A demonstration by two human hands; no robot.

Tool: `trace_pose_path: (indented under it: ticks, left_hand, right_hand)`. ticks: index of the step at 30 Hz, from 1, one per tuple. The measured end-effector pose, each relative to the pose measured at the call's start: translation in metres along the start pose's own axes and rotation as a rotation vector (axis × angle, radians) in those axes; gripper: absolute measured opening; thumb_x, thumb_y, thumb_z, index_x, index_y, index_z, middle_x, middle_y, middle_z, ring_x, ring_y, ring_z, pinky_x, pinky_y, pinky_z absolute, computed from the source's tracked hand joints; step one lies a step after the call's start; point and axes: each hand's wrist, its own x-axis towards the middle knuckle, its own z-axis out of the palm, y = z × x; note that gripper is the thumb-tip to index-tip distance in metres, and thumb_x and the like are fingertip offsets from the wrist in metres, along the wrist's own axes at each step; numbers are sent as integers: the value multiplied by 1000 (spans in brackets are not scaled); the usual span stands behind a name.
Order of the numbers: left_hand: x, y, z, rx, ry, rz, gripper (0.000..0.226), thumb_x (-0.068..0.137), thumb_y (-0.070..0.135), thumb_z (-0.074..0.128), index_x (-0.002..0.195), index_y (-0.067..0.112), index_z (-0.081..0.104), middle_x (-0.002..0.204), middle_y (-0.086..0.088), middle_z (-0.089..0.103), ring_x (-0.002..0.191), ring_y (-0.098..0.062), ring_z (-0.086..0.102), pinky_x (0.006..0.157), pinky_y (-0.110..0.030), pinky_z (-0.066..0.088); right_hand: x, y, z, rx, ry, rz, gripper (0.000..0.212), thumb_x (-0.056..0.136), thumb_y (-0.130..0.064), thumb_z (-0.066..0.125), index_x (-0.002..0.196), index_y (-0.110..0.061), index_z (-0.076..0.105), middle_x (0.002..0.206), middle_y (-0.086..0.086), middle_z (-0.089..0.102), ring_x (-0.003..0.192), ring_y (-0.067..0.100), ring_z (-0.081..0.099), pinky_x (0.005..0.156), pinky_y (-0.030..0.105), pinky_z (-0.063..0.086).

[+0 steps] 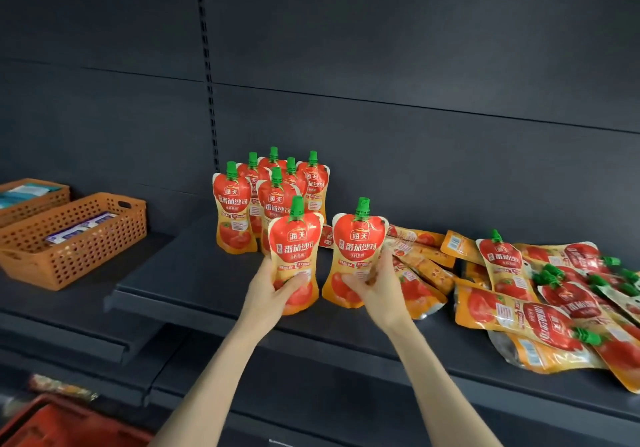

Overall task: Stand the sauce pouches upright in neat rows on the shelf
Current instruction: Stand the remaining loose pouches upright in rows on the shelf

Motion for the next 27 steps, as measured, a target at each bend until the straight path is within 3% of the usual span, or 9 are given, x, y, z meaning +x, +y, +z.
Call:
trace_pose_path:
  ticks: [4,8,14,21,27]
  left_hand:
    - [10,-4,-27,-11,67,3,53,77,26,74,125,26,51,114,8,65,108,-10,61,89,-32,52]
    - [29,-10,-64,2,97,-9,51,78,24,74,123,26,50,113,9,65,107,-8,61,90,-33,52]
    - [64,-23,-115,11,20,2,52,79,22,74,125,23,51,115,7,65,107,-10,62,91,-36,53]
    - [74,-39,-132,156,-100,9,62,78,23,74,131,24,42,118,7,51,102,-4,53,78,-14,43]
    - [80,-50,-135,147,-98,37,55,81,26,70,129,17,44,117,6,61,105,-9,59,79,-17,51]
  right_hand:
    - [5,-1,28,32,26,1,47,83,-9,69,121,-20,44,108,-12,62,104,8,61,78,17,54]
    - [16,-11,69,52,22,4,45,83,-10,68,119,-22,44,104,-19,59,97,-3,60,74,9,51]
    - [35,-17,129,54,112,22,44,85,-12,67,119,-26,42,103,-21,58,95,-3,59,77,11,48]
    - [29,0,155,-55,230,53,36,88,-25,62,116,-36,42,117,-4,54,114,13,53,98,39,47]
    - [27,-4,158,-145,274,96,46,89,-27,61,127,-24,35,121,-5,60,110,13,59,96,39,50]
